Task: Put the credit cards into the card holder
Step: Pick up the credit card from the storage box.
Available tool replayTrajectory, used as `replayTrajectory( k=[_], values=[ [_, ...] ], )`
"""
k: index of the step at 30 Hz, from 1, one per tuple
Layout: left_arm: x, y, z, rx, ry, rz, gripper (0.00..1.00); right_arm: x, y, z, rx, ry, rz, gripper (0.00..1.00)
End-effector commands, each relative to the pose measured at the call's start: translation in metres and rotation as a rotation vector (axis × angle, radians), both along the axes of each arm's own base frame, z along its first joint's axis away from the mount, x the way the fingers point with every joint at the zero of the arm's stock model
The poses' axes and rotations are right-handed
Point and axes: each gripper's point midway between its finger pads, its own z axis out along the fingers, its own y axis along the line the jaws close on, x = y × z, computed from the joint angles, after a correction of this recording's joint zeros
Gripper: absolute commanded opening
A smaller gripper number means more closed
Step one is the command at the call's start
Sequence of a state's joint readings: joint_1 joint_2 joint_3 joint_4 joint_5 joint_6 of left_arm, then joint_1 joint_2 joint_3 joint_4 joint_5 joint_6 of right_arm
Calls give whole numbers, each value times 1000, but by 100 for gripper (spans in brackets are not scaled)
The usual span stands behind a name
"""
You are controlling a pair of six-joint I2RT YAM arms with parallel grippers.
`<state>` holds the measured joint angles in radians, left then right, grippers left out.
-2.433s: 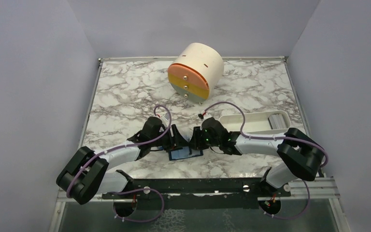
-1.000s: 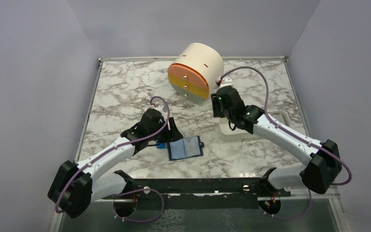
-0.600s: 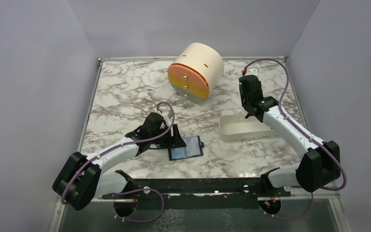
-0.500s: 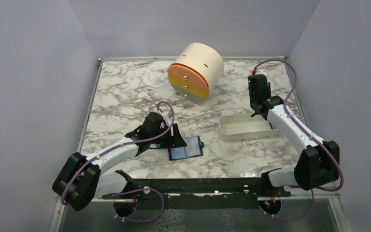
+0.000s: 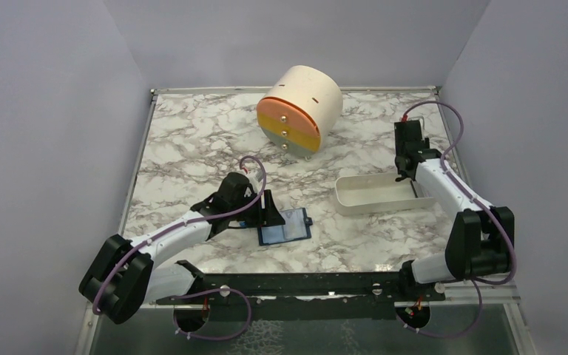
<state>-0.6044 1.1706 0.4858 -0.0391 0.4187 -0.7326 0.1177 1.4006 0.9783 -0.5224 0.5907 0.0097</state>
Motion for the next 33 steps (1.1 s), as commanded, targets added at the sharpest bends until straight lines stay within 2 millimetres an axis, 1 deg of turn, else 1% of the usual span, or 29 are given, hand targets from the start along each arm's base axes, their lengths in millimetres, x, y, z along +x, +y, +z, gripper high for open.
replayTrajectory(
  k=[1,4,6,8,11,14,18,20,25,33],
  values=[
    [-5,2,-5,18,16,-13,59,-9,-4,-33,3,107,-13,46],
    [-6,1,-6,21,22,-21,59,-10,-2,-41,12,128,-13,46],
    [-6,1,-6,21,22,-26,59,-13,-4,-51,4,153,-18,47],
    [-6,1,-6,20,20,-29,59,-19,-11,-59,-36,190,-53,48],
    [-6,1,-5,22,19,-30,59,-23,-21,-64,-98,227,-95,49],
    [-5,1,-3,21,11,-30,59,-23,-27,-65,-133,231,-103,48],
    [-3,0,-2,18,8,-29,59,-20,-32,-61,-143,216,-112,46],
    [-2,-1,-2,15,9,-27,59,-19,-31,-59,-138,208,-108,44],
    [-3,-1,-3,16,12,-33,59,-17,-31,-54,-141,191,-105,33],
    [-1,-3,-2,10,14,-36,59,-16,-30,-45,-126,163,-98,26]
  ],
)
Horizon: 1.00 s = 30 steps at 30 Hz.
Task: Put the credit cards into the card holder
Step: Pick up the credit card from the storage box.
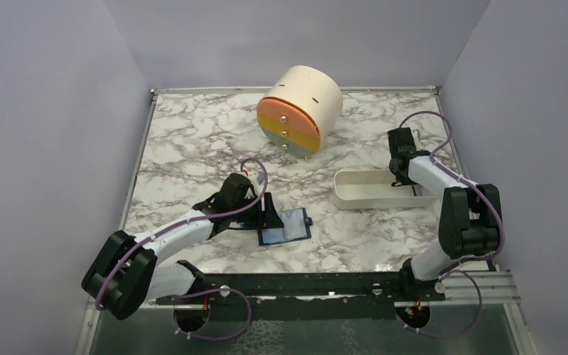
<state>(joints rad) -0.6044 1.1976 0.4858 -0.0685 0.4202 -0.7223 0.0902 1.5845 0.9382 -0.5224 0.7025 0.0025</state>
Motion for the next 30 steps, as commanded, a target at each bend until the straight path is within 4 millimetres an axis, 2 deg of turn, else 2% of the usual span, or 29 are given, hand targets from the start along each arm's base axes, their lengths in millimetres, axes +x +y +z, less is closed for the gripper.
replayTrajectory(
  k=[1,5,10,16,21,24,27,30],
  values=[
    [4,-7,9,-25,-22,-28,59,4,-3,15,-9,-56,-10,25],
    [3,-7,10,-28,-26,-26,59,7,-1,18,1,-74,2,22],
    [4,-6,11,-26,-36,-23,59,8,2,11,18,-62,12,21],
    [4,-6,11,-27,-35,-25,59,6,3,-7,26,-15,10,36],
    [3,-6,11,-28,-35,-29,59,3,-1,-12,5,3,-6,38],
    [4,-7,12,-30,-37,-30,59,3,-4,-9,1,-4,-11,36],
    [4,-8,12,-32,-35,-36,59,5,-6,0,-11,-28,-12,27],
    [3,-8,12,-32,-34,-36,59,6,-6,6,-11,-51,-6,23]
  ],
)
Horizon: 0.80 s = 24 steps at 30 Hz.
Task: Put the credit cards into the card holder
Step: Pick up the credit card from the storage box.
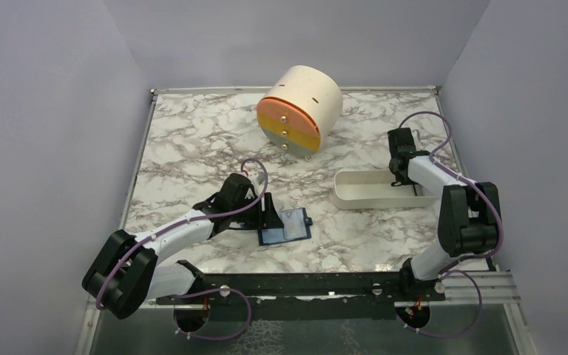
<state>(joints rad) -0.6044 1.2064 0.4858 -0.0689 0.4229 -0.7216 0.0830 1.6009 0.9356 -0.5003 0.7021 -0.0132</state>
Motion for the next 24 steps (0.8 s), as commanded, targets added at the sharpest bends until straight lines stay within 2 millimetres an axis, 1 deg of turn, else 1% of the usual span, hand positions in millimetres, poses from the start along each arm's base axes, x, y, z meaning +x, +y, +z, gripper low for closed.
replayTrajectory(
  k=[1,5,10,15,19,24],
  values=[
    [4,-8,14,-38,-43,-35,59,4,-5,11,-9,-60,-9,21],
    [5,-9,15,-38,-44,-35,59,4,-5,12,-12,-57,-9,17],
    [5,-7,13,-32,-42,-32,59,4,-5,15,-9,-62,-12,15],
    [4,-7,12,-31,-41,-33,59,5,-3,22,6,-81,-6,12],
    [4,-7,11,-28,-40,-31,59,7,5,23,58,-87,10,6],
    [4,-6,9,-24,-34,-27,59,12,28,27,196,-101,48,1]
  ],
)
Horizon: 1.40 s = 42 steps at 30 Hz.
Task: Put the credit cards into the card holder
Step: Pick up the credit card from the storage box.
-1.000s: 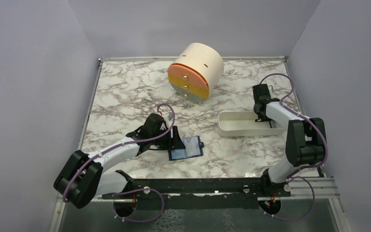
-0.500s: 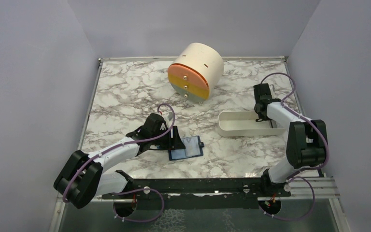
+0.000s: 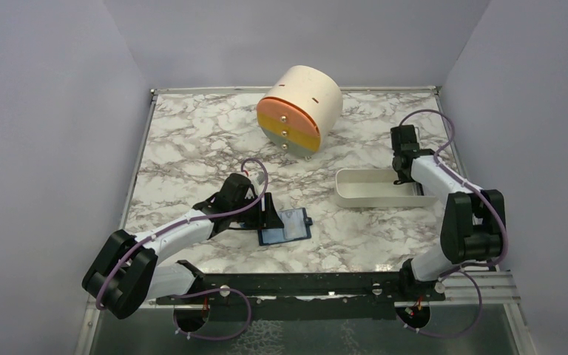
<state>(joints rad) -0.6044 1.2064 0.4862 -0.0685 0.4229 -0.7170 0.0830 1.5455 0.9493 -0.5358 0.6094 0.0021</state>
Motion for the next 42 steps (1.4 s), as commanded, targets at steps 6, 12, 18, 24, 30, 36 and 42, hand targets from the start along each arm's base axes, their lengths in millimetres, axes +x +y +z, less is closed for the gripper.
replayTrajectory(
  k=[6,12,18,24,30,36,42],
  values=[
    [3,-4,9,-17,-32,-17,59,12,25,37,172,-87,19,1],
    [3,-1,9,-7,-36,-9,58,21,40,70,262,-146,49,1],
    [1,5,1,23,-19,14,58,29,64,112,391,-255,104,1],
    [3,11,0,54,-23,44,57,24,106,138,570,-309,215,1],
    [7,21,-3,107,-37,86,54,4,171,163,850,-387,406,1],
    [10,32,-11,168,-42,129,46,-31,227,169,1063,-412,510,1],
    [13,35,-16,186,-45,149,41,-66,277,150,1275,-308,574,1]
  ],
)
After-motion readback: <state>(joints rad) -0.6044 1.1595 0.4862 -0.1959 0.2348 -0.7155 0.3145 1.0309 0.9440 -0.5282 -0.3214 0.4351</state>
